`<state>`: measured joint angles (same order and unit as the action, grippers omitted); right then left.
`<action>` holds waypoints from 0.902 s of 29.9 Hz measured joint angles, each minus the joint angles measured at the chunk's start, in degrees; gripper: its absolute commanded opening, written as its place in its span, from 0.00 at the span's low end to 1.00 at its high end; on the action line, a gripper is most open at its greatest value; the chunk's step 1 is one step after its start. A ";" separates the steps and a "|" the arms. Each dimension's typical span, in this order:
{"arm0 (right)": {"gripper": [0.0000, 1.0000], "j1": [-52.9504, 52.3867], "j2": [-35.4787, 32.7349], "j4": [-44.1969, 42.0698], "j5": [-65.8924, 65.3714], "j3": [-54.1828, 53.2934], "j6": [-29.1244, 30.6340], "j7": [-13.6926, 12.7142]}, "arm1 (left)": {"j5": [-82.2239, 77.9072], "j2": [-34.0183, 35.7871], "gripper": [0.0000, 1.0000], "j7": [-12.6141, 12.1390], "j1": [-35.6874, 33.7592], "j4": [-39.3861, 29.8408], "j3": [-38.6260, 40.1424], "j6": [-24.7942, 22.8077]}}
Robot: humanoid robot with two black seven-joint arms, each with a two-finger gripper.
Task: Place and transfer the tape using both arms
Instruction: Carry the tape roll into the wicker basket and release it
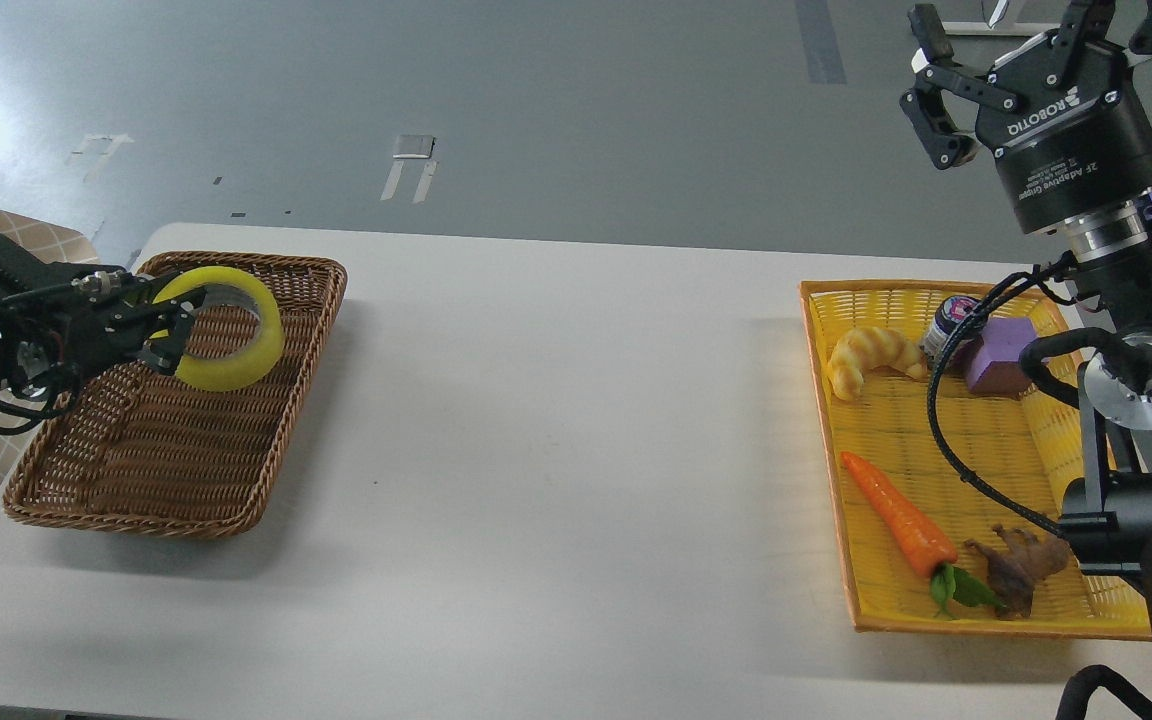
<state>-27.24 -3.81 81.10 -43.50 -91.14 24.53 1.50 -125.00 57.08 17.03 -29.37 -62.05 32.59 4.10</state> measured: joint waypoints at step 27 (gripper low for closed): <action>1.00 0.66 0.02 0.72 0.00 0.25 -0.05 -0.27 | 6.16 -4.14 0.60 6.44 0.44 12.21 -2.82 6.04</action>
<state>-26.58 -3.78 81.81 -43.50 -90.90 24.48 1.24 -118.84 52.94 23.47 -28.93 -49.84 29.77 10.14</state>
